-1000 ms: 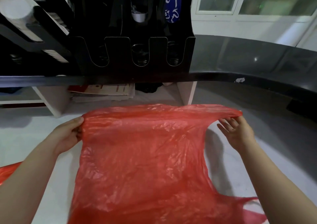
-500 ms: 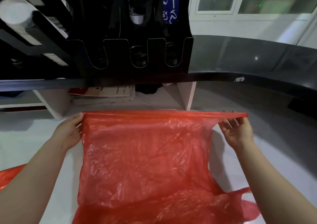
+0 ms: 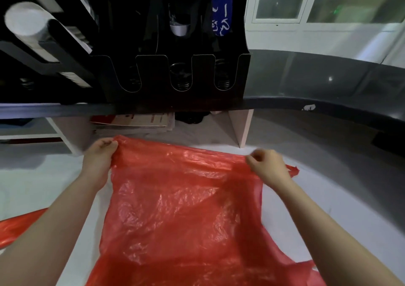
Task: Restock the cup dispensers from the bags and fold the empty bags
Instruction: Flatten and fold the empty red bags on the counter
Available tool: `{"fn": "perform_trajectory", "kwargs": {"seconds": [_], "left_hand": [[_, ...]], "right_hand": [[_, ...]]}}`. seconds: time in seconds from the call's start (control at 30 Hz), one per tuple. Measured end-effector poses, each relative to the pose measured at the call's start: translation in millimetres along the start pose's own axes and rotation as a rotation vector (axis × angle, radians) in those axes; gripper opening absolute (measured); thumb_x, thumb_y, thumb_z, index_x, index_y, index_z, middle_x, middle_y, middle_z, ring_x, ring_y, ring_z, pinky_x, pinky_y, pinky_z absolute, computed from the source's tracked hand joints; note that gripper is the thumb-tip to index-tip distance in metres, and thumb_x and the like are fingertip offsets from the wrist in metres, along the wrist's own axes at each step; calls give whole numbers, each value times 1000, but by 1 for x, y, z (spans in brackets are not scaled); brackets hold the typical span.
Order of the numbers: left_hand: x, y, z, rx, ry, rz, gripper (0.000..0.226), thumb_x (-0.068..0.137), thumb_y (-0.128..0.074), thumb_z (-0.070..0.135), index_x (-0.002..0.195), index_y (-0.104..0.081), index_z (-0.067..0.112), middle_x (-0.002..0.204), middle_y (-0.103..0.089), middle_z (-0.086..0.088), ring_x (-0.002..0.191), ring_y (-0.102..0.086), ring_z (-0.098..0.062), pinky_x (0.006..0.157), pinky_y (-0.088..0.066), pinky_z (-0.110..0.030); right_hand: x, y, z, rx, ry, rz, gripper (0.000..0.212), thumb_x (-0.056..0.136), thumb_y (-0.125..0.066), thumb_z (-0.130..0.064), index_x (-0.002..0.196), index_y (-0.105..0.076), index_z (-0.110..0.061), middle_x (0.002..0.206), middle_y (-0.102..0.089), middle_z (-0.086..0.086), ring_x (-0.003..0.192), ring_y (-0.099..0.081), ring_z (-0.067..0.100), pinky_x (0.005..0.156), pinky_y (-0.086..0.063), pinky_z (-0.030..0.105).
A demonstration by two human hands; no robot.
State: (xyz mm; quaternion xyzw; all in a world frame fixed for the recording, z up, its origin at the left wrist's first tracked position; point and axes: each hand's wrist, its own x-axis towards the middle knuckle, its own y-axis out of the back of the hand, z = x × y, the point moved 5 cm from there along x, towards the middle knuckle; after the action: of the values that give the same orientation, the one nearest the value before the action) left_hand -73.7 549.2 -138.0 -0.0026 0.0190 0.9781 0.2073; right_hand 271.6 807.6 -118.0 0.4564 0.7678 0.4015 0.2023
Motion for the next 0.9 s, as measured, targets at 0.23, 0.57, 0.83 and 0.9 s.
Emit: {"fn": "perform_trajectory", "kwargs": {"seconds": [0.23, 0.57, 0.83, 0.9], "left_hand": [[-19, -22, 28, -43, -136, -140, 17, 96, -50, 10, 91, -62, 21, 76, -66, 6, 64, -59, -5, 56, -48, -17], [-29, -17, 42, -63, -216, -81, 19, 96, -52, 12, 87, -62, 25, 71, -68, 11, 62, -61, -1, 55, -51, -16], [-4, 36, 11, 231, -166, 213, 11, 96, -50, 16, 100, -60, 12, 89, -61, -4, 77, -55, -14, 65, -42, -23], [1, 50, -2, 284, -132, 253, 11, 95, -51, 14, 99, -60, 10, 91, -60, -9, 82, -55, -22, 72, -44, -30]], "right_hand": [[-14, -51, -144, 97, 567, -107, 36, 81, -72, -35, 111, -62, -17, 105, -60, 1, 101, -53, 17, 84, -40, 26], [-6, -87, -194, -4, 615, -269, 33, 77, -73, -30, 63, -43, -26, 63, -49, -8, 67, -51, 24, 57, -37, 33], [14, -103, -113, -179, 427, -624, 16, 86, -65, -30, 78, -54, -21, 82, -57, -3, 78, -52, 19, 66, -34, 25], [14, -107, -94, -291, 405, -678, 11, 88, -61, -30, 89, -57, -20, 89, -56, -1, 83, -52, 20, 69, -33, 25]]}}
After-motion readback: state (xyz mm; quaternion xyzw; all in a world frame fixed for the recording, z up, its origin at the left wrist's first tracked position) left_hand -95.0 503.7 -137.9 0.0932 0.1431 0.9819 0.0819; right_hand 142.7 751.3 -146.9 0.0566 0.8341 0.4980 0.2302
